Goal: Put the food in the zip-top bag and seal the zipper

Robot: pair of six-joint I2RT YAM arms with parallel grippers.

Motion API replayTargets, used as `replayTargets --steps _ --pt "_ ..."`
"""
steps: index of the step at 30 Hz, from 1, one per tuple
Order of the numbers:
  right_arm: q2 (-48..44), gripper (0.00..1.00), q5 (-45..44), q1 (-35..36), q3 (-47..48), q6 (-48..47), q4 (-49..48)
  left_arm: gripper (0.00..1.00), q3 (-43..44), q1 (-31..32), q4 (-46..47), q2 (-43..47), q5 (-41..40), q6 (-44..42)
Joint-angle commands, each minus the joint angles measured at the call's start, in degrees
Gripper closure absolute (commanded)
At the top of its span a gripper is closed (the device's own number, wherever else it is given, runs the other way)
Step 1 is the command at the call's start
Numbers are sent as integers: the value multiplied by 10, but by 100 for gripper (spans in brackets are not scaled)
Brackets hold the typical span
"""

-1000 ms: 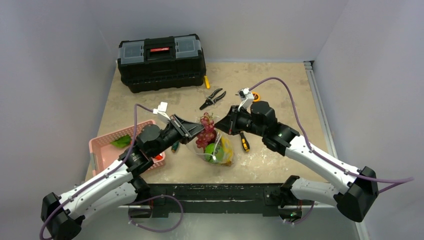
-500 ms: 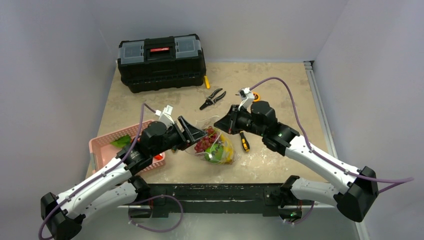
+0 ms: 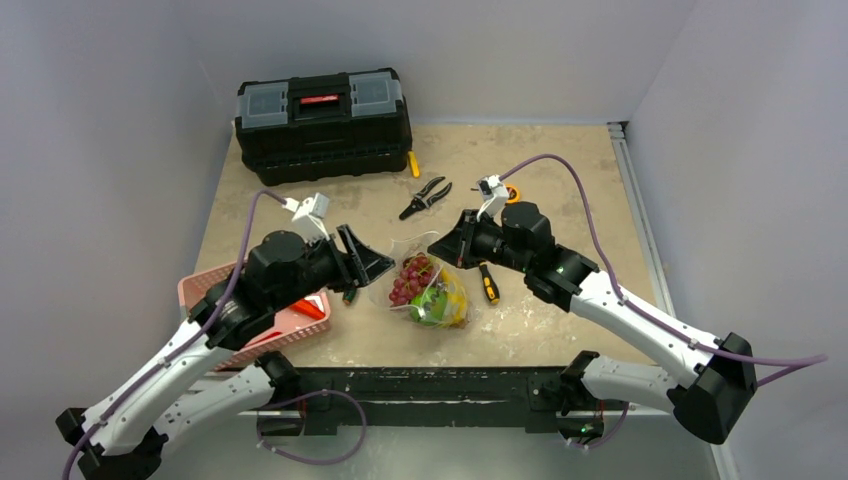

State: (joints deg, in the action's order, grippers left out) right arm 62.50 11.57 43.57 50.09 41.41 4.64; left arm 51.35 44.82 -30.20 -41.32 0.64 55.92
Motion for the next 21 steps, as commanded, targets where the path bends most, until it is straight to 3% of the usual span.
replayTargets --steps 1,9,13,15,16,19,21 --pt "-7 100 7 1 7 3 -41 41 29 3 -142 11 -70 -74" --pt "4 100 15 1 8 1 -43 44 -52 3 -87 -14 6 -30" --pt "5 100 20 1 9 1 -43 62 -70 3 -31 -47 58 -12" --pt "2 100 19 1 9 0 -43 83 -61 3 -11 -59 84 -22" --pt "2 100 16 1 9 -1 -43 89 -53 3 -5 -58 90 -22" --pt "2 100 11 1 12 -6 -34 100 -31 3 34 -39 108 -15" --pt "2 100 10 1 13 -11 -24 100 -17 3 54 -28 113 -5"
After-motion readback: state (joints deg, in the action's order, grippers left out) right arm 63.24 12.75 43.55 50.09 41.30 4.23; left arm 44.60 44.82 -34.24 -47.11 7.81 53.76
